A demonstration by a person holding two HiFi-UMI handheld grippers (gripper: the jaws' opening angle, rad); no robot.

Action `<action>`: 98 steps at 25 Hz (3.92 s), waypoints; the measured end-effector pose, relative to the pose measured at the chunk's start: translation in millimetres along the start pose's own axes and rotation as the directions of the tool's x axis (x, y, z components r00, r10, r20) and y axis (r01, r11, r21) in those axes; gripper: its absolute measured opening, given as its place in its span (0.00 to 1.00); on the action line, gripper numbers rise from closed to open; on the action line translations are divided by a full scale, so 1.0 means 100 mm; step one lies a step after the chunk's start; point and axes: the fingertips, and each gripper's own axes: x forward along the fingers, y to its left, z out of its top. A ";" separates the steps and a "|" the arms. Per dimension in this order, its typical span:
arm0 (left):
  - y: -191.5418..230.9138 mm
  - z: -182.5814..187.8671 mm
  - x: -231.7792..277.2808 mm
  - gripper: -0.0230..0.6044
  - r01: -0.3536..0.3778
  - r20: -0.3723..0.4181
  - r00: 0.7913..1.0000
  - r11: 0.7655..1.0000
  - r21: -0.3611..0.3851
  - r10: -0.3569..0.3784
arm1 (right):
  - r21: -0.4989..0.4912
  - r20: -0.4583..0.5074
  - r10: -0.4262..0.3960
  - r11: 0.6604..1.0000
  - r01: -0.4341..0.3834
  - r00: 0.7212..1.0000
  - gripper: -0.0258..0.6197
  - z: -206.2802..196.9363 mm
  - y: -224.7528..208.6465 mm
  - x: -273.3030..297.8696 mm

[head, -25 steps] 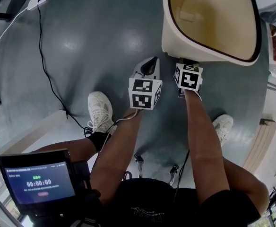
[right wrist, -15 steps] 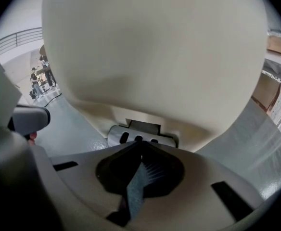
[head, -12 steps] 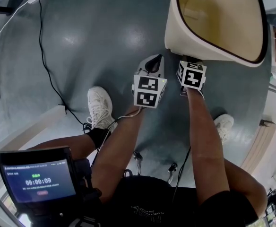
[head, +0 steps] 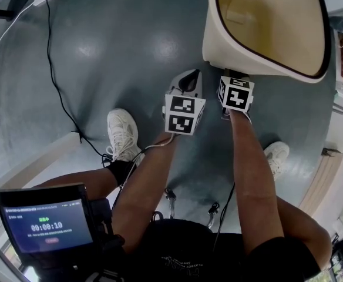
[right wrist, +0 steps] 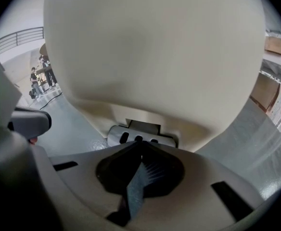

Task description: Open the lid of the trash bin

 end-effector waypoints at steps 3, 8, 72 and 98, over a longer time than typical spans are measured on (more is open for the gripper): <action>0.00 0.00 0.00 0.03 0.002 -0.002 1.000 1.000 -0.002 -0.002 | 0.000 -0.001 0.000 1.000 0.000 1.000 0.05 -0.01 0.00 0.00; -0.03 0.00 0.00 0.03 0.013 -0.010 1.000 1.000 -0.013 -0.013 | -0.002 0.005 -0.002 1.000 0.002 1.000 0.04 0.01 -0.01 -0.01; -0.07 -0.01 0.03 0.03 0.031 -0.029 0.999 0.999 -0.023 -0.032 | 0.007 0.010 0.026 1.000 -0.026 1.000 0.05 0.10 0.02 -0.10; -0.04 0.37 -0.36 0.03 0.001 0.057 0.998 1.000 -0.015 0.000 | 0.053 0.203 0.001 0.999 -0.012 0.979 0.04 0.14 0.05 -1.02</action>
